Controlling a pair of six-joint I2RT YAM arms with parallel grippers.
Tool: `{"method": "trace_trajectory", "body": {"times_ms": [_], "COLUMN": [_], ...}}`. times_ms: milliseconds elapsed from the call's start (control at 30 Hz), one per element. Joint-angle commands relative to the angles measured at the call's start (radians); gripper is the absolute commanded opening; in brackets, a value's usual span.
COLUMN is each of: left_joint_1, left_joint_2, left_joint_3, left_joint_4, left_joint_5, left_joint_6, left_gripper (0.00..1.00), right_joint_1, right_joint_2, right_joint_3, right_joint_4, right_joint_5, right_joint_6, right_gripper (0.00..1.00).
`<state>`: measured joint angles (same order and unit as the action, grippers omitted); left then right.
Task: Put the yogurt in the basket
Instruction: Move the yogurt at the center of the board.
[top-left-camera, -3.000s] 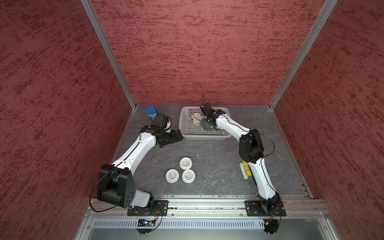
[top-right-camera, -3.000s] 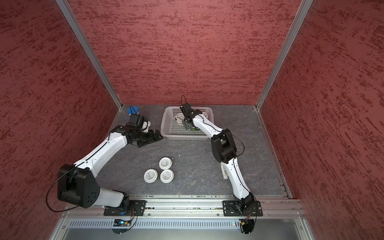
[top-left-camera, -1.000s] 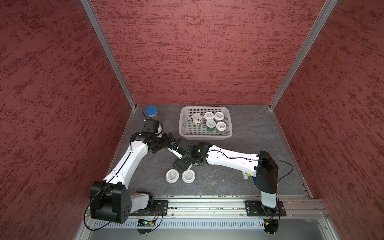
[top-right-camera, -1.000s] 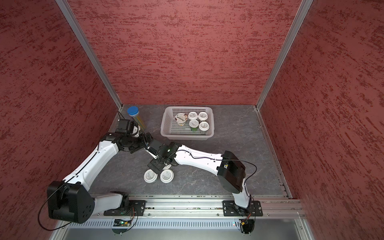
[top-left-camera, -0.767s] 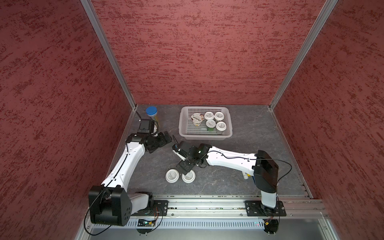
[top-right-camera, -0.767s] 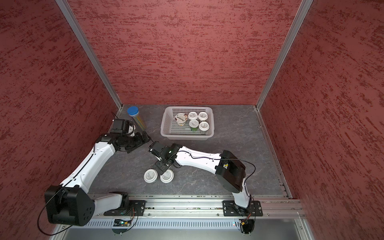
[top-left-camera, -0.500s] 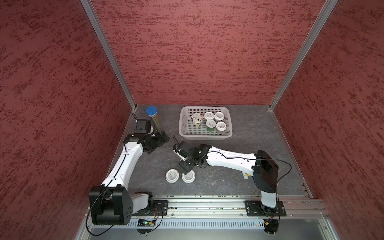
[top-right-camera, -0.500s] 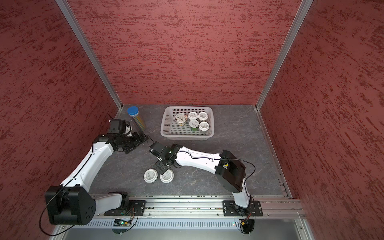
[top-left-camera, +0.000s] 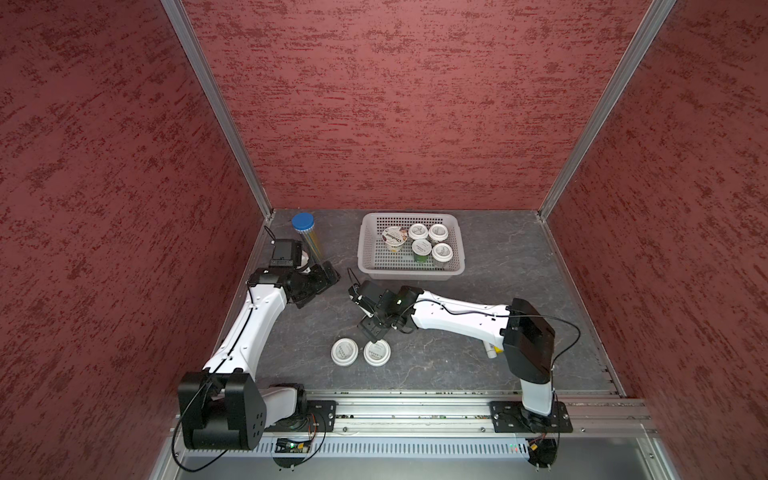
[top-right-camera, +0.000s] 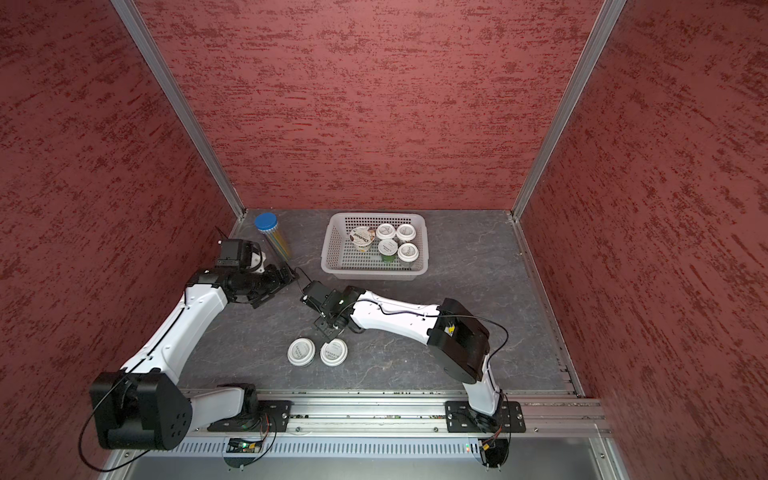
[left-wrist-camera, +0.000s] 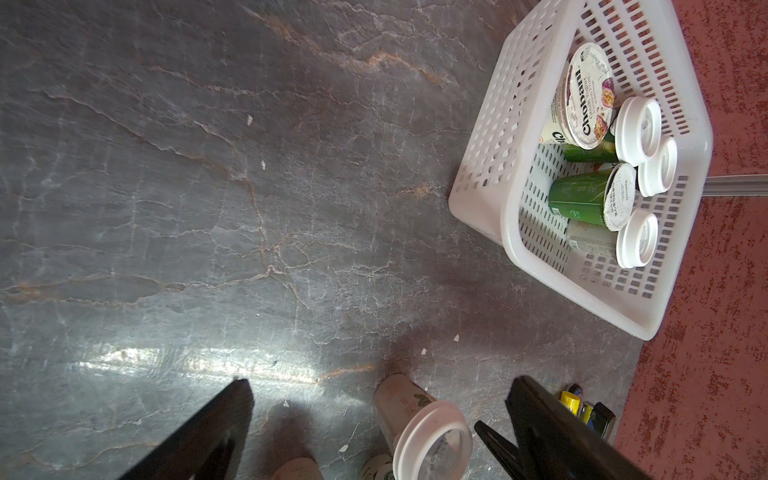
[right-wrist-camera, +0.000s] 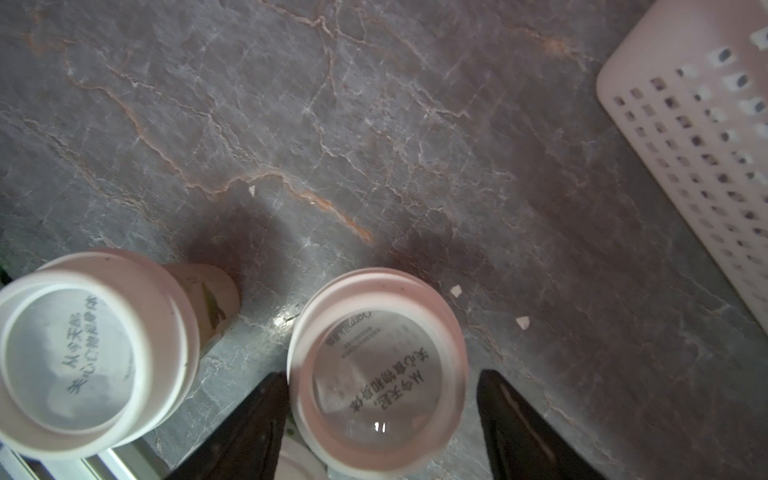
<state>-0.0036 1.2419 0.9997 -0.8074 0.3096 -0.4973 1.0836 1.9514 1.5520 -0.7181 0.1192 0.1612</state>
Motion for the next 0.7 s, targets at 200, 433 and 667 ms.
{"method": "trace_trajectory", "body": {"times_ms": [200,433,667], "left_joint_1": [0.011,0.016,0.024], "left_joint_2": [0.008,0.011,0.01], "left_joint_3": [-0.014,-0.011,-0.016], "left_joint_4": [0.019,0.021,0.022], "left_joint_5": [0.01,0.01,0.011], "left_joint_6": [0.007,0.011,0.017], "left_gripper": [1.0,1.0,1.0], "right_joint_1": [-0.042,-0.042,-0.042], "right_joint_2": [-0.05,-0.045,-0.011], "right_joint_3": [-0.038,0.02,0.064], "right_joint_4": [0.01,0.0,-0.042], "right_joint_5": [0.051,-0.026,-0.017], "right_joint_6": [0.002,0.084,0.13], "right_gripper": [0.75,0.89,0.88]}}
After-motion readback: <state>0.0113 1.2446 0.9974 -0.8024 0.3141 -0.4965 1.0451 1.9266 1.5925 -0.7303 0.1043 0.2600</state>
